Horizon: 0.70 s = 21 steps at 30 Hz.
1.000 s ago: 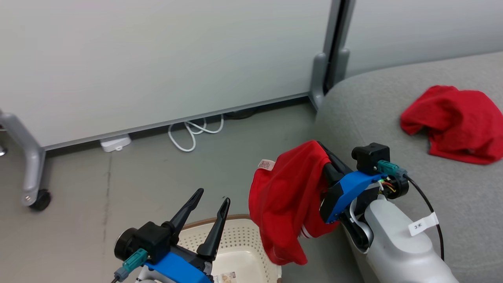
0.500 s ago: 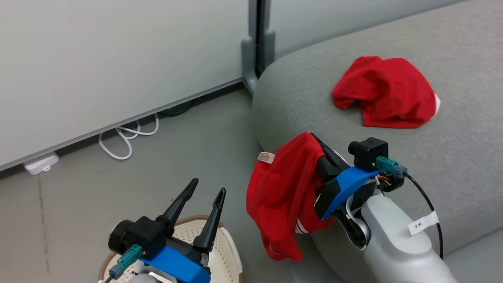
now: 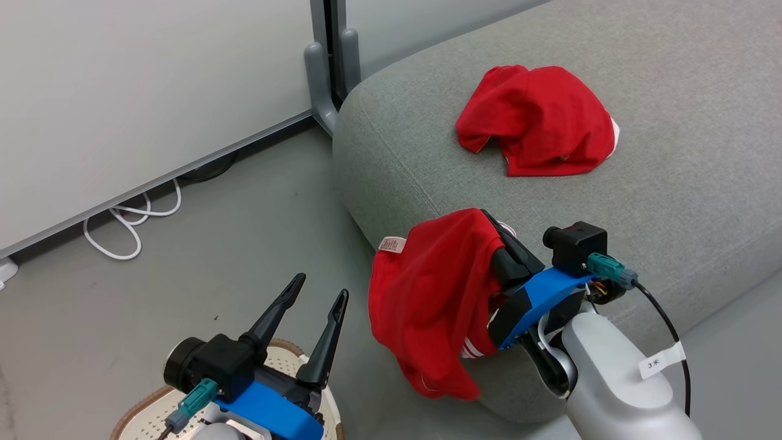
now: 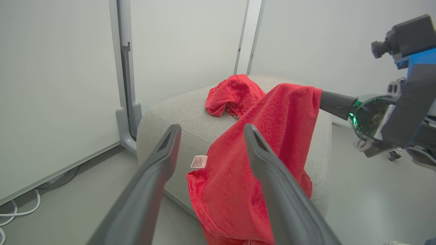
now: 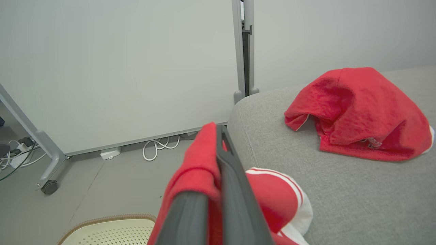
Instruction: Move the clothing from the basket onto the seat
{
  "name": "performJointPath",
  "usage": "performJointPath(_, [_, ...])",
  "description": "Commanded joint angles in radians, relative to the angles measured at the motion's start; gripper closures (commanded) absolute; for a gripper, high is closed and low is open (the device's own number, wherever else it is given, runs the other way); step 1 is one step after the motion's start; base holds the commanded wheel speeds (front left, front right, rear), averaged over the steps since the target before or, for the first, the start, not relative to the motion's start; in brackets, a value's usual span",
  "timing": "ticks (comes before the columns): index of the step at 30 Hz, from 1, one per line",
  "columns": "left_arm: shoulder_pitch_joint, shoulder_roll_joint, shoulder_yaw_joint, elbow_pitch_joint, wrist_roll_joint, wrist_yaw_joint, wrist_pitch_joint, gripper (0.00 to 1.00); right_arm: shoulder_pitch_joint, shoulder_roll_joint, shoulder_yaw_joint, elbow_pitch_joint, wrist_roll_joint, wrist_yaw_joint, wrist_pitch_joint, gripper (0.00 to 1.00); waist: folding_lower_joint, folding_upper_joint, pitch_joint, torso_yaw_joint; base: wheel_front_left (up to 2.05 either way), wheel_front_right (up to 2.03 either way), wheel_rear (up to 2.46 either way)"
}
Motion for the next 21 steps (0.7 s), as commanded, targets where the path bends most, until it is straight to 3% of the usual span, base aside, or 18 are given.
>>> performJointPath(1, [-0.012, 0.006, 0.001, -0.002, 0.004, -0.007, -0.005, 0.00, 0.009, -0.001, -0.003, -0.008, -0.003, 0.001, 0.003, 1.00, 0.0000, 0.0000, 0.002, -0.006, 0.00, 0.00, 0.00])
performJointPath(13, [-0.027, 0.010, -0.014, -0.004, -0.001, -0.005, -0.005, 0.00, 0.009, -0.001, -0.051, -0.044, -0.009, 0.001, 0.006, 1.00, 0.0000, 0.0000, 0.021, 0.003, 0.00, 0.00, 0.00])
performJointPath(21, [-0.054, 0.034, 0.007, -0.030, 0.019, -0.005, -0.005, 0.00, -0.096, -0.001, -0.101, -0.102, 0.023, 0.001, 0.034, 1.00, 0.0000, 0.0000, 0.102, 0.014, 0.00, 0.00, 0.00])
